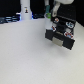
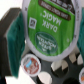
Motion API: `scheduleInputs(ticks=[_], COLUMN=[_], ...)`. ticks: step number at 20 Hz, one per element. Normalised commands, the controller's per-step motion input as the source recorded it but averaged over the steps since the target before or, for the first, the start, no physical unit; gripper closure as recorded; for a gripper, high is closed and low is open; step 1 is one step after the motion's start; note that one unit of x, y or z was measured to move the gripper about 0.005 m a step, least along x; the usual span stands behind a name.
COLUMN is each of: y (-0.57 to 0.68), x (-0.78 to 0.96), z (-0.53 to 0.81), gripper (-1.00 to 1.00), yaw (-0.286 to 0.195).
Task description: Open the kcup holder, insert the kcup into the holder, and close the kcup holder
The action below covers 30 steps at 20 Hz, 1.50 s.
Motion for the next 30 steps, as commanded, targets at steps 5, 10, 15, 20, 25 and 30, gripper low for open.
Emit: scheduleInputs(ticks=[5, 10, 15, 20, 25, 30], y=[0.64, 0.63, 0.61, 0.53, 0.4, 0.16], x=[0.09, 0.05, 0.02, 0.01, 0.02, 0.06], z=[0.23, 0.1, 0.01, -0.03, -0.1, -0.2], gripper=[1.0, 1.0, 1.0, 1.0, 1.0, 1.0], yaw=[0.024, 0.031, 0.041, 0.072, 0.087, 0.059])
